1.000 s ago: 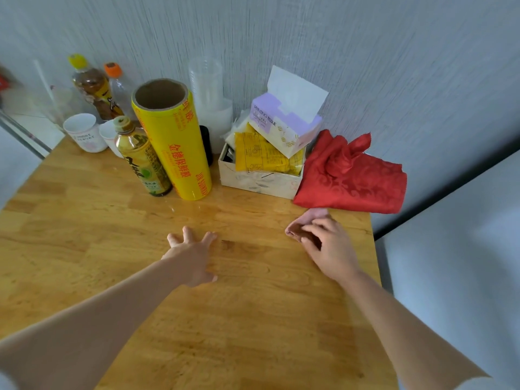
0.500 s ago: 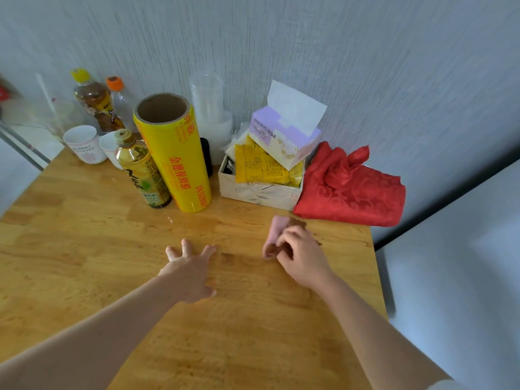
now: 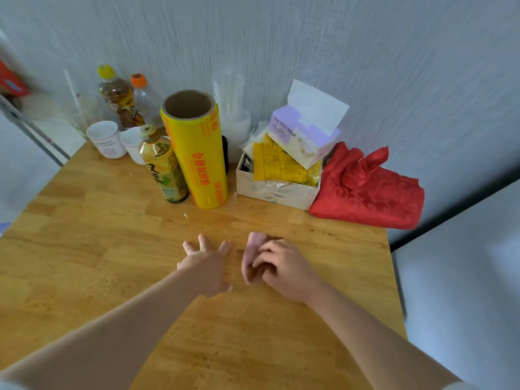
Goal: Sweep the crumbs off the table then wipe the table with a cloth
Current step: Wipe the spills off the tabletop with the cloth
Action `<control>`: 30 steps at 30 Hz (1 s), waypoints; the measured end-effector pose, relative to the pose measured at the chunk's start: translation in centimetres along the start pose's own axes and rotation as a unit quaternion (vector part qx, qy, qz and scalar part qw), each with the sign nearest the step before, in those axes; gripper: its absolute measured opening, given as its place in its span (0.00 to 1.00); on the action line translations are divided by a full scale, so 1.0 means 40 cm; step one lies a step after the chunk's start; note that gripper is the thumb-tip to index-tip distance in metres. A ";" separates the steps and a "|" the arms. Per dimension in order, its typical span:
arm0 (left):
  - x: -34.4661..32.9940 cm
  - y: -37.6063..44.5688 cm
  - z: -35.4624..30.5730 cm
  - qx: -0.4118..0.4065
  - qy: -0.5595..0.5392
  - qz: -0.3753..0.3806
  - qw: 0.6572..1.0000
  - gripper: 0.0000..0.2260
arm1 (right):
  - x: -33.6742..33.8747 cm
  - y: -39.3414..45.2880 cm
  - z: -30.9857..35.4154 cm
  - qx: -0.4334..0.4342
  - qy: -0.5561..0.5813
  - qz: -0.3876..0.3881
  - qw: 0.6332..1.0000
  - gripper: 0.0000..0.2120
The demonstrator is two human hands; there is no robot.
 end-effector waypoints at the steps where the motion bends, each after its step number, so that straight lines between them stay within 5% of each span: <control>1: -0.001 0.001 0.000 0.000 -0.003 0.001 1.000 0.46 | 0.020 -0.006 -0.035 -0.024 0.008 -0.012 1.000 0.15; 4: 0.001 0.006 0.000 -0.002 -0.006 0.002 1.000 0.46 | 0.083 0.047 -0.109 -0.120 0.002 -0.087 0.989 0.15; 6: 0.001 0.009 0.001 -0.004 -0.006 0.000 1.000 0.45 | 0.065 0.136 -0.041 -0.098 -0.034 -0.097 0.990 0.17; 12: -0.010 0.013 0.009 -0.004 0.012 -0.010 1.000 0.47 | -0.032 0.274 0.133 -0.027 0.023 0.000 0.999 0.15; 15: -0.012 0.013 0.013 0.003 0.007 -0.009 1.000 0.47 | -0.003 0.118 0.023 -0.027 0.031 0.029 0.999 0.13; 20: -0.004 0.013 0.004 0.006 0.007 0.006 1.000 0.46 | 0.208 -0.192 -0.375 -0.220 -0.031 -0.151 0.963 0.18; 24: 0.000 0.003 -0.005 0.012 -0.007 0.010 1.000 0.46 | 0.246 -0.175 -0.383 -0.280 0.010 -0.193 0.940 0.13; 26: 0.002 0.000 -0.011 0.013 0.000 0.011 1.000 0.45 | 0.185 -0.185 -0.291 -0.244 0.022 -0.157 0.957 0.11; 30: 0.002 -0.003 -0.014 0.008 -0.001 0.010 1.000 0.44 | 0.067 -0.339 -0.217 -0.162 -0.034 0.039 0.985 0.11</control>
Point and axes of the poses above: each hand's wrist, its own y-axis towards the middle knuckle, its own x-axis out of the back of the hand, z = x × y, the point moved 6 cm from there along y, towards the middle knuckle, and after that the axes turned 13 degrees about -x, right-handed, at the moved point
